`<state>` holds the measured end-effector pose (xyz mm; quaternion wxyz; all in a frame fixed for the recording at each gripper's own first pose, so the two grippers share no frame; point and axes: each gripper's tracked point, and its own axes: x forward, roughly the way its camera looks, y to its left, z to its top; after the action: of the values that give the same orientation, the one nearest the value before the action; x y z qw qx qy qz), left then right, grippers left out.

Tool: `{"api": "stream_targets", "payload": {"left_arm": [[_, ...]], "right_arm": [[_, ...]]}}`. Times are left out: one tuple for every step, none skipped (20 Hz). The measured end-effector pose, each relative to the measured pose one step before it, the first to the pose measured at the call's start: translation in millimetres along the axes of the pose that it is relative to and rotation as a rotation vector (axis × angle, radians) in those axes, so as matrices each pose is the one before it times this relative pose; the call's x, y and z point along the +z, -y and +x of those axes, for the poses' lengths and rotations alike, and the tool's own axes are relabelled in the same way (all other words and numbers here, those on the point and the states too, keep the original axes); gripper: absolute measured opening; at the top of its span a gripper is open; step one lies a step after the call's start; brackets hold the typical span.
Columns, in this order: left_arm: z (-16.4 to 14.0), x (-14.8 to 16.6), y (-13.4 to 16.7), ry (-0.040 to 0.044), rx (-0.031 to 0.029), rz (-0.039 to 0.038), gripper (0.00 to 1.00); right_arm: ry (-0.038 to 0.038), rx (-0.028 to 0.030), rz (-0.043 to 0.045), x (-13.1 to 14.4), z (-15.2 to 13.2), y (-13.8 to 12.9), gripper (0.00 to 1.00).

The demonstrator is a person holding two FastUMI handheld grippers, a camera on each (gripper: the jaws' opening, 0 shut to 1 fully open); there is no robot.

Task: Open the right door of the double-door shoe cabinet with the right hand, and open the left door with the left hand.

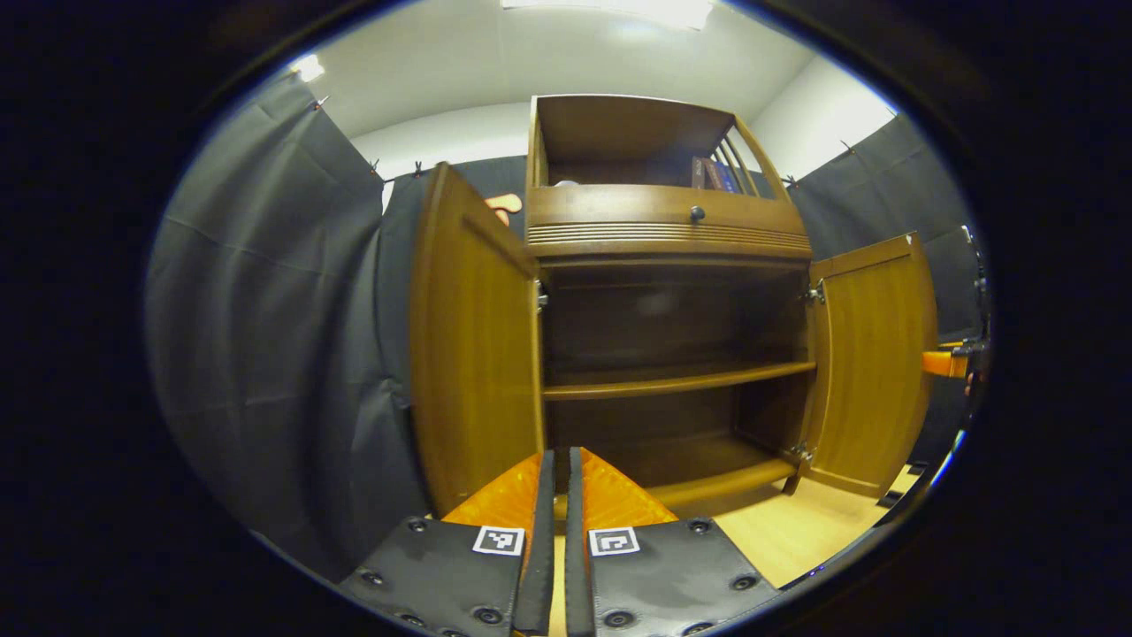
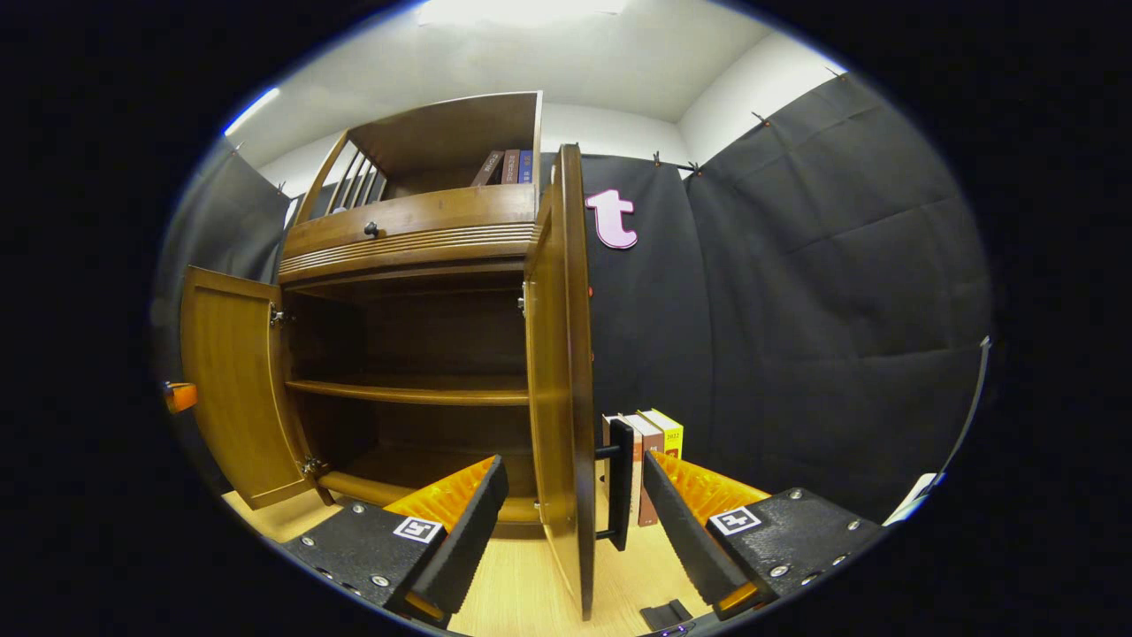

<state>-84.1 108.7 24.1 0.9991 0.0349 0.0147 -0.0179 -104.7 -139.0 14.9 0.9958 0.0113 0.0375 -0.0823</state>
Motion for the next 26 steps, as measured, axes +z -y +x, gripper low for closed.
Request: {"api": "stream_targets", "payload": {"left_arm": [[6.93,-1.38,15.16,0.00435,-0.00735,-0.02602,0.13],[7.41,-2.05,9.51,-0.00333,0.01484,-0.01535,0.13],[7.35,-4.05,7.19,0.00394,0.02693,-0.01013,0.05],[3.41,-4.65,2.37,0.01347,0.05221,-0.00738,0.17],[2.61,1.62,1.01,0.02664,0.04854,-0.02072,0.18],[0.44,1.45,5.58,0.01606,0.02371,-0.02792,0.17],[1.3,-4.85,5.56,0.00792,0.02457,-0.00809,0.17],[0.32,-2.09,4.23,0.00002,0.01159,0.00613,0.23],[0.71,-1.87,2.18,-0.00114,0.0092,0.01476,0.26],[-0.2,-2.59,2.35,0.00054,0.00481,0.01024,0.29],[0.3,-2.81,2.45,-0.00314,0.00452,-0.00127,0.34],[-0.04,-3.64,0.49,-0.0054,0.00626,-0.00686,0.44],[-1.33,-2.03,-1.28,-0.00204,0.0125,-0.00322,0.55],[-1.09,-1.62,-1.34,0.00096,0.01009,0.00039,0.65],[-0.38,-1.15,-1.75,0.0022,0.00702,0.00404,0.69],[-0.18,-2.67,-2.24,-0.00112,0.01257,0.00794,0.73],[0.85,-2.38,-1.5,-0.00289,0.00373,0.00714,0.77],[-1.22,-1.3,-3.36,-0.00475,0.00602,0.00428,0.81],[1.48,-2.17,-1.52,-0.00598,0.00318,0.00191,0.85],[0.16,-0.85,-0.31,-0.00266,0.01114,0.00487,0.89],[1.78,-0.07,-2.14,0.00287,0.0146,0.01055,0.93],[1.94,-0.34,-2.92,0.00469,0.01443,0.01169,0.92],[1.09,0.09,-1.48,0.00486,0.00756,0.00912,0.92],[1.76,0.02,1.29,0.00439,0.00071,0.00067,0.92],[2.01,0.64,1.21,0.00395,-0.00352,-0.0074,0.93],[1.84,-0.5,1.56,-0.00176,-0.0051,-0.00703,0.93]], "right_arm": [[-0.00287,0.0014,-0.00564,-4.05,0.83,3.27,0.94],[-0.00787,0.00133,0.00382,-4.48,0.79,2.78,0.94],[-0.00669,0.01174,0.01073,-4.21,0.43,-0.36,0.94],[0.00045,0.01555,0.01188,-2.3,1.17,-0.98,0.94],[0.00754,0.0129,0.01301,0.36,0.7,-0.34,0.94],[0.00439,0.01224,0.0144,-1.36,1.3,-0.1,0.94],[0.00061,0.00836,0.00985,-3.34,1.3,1.69,0.94],[-0.00201,0.0068,0.00427,-1.93,2.44,1.79,0.94],[-0.00181,0.00774,0.00328,-0.86,1.59,1.74,0.94],[-0.00314,0.00751,0.00657,-0.68,2.27,1.39,0.94],[-0.00376,0.00646,0.00747,-0.79,0.89,1.22,0.94],[-0.00107,0.00273,0.00399,-0.92,1.39,1.67,0.94],[0.00133,-0.00016,-0.00039,-0.05,0.45,2.17,0.94],[0.00188,-0.00179,-0.003,-0.42,1.83,1.52,0.94],[-0.0015,-0.00098,-0.00188,-1.88,0.66,1.2,0.94],[-0.00257,0.00163,-0.001,-1.34,0.93,-0.27,0.94],[-0.00269,0.00048,-0.00116,-1.51,0.24,1.2,1.0],[-0.00087,0.00226,-0.00142,-0.59,1.34,-0.29,1.0],[-0.00064,0.0005,-0.00311,-0.61,0.59,-0.36,1.0],[-0.00058,0.00107,-0.00254,-1.42,1.56,0.26,1.0],[-0.00042,0.00142,-0.00175,-0.79,1.54,-1.21,1.0],[0.00134,0.00165,-0.00043,-0.15,1.48,-0.75,1.0],[0.0012,0.00009,0.00108,1.24,1.99,-0.6,1.0],[0.00029,0.00022,0.00194,0.28,1.52,-0.06,1.0],[-0.00151,0.00083,0.00262,-0.74,1.45,-0.41,1.0],[0.00048,0.00167,0.00114,-0.43,1.66,-0.73,1.0]]}}
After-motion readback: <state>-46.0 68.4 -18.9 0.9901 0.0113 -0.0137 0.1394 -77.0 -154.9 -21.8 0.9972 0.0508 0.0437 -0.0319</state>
